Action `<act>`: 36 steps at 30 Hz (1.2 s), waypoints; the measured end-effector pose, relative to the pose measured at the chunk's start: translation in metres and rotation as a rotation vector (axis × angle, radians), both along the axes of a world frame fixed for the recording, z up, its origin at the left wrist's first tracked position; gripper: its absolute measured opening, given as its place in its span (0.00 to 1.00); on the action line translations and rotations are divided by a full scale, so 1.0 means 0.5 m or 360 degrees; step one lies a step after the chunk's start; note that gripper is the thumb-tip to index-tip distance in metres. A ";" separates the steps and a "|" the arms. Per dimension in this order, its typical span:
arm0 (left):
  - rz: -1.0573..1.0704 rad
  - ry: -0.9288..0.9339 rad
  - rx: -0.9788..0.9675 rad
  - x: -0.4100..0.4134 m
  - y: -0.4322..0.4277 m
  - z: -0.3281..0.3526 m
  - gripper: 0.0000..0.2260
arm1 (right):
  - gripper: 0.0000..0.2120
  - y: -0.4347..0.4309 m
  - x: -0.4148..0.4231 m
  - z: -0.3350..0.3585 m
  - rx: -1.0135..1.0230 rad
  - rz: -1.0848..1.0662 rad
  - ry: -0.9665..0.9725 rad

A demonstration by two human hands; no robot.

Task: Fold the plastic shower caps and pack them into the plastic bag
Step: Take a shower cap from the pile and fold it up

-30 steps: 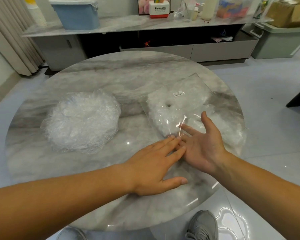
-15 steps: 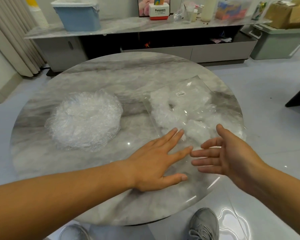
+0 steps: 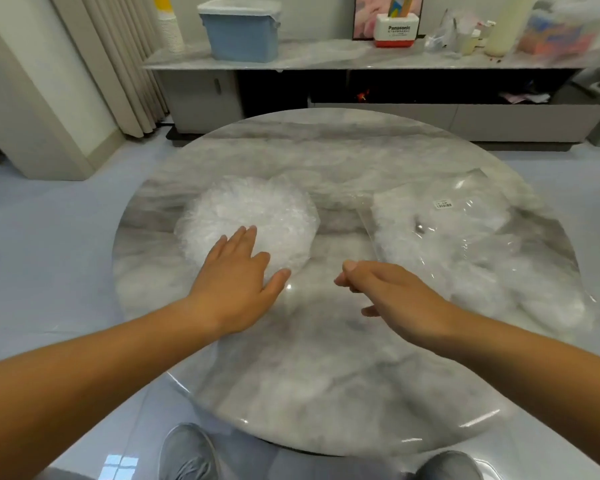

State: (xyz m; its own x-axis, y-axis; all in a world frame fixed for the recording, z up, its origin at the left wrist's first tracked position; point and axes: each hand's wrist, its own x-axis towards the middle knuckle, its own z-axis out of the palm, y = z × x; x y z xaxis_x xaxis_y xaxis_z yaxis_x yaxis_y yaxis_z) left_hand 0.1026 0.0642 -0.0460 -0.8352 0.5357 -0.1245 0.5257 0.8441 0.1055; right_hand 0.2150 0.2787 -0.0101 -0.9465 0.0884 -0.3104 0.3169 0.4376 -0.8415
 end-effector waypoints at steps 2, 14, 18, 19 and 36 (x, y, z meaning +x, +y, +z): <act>0.0037 -0.0073 -0.0005 -0.011 -0.026 -0.012 0.30 | 0.30 -0.022 -0.029 -0.010 0.0161 0.0122 0.0038; -0.0323 0.0381 0.0233 -0.010 -0.077 0.012 0.31 | 0.15 -0.042 -0.059 -0.051 0.0639 0.0217 0.0489; -0.0744 0.0523 0.0167 0.052 -0.081 0.010 0.28 | 0.19 -0.022 -0.024 -0.045 0.0804 0.0269 0.0973; -0.0832 0.0482 0.0132 0.070 -0.085 0.002 0.27 | 0.20 -0.016 -0.013 -0.045 0.0842 0.0400 0.1030; -0.0499 -0.0536 0.0862 0.094 -0.090 -0.048 0.12 | 0.32 -0.007 0.058 -0.086 0.0728 0.0977 0.0388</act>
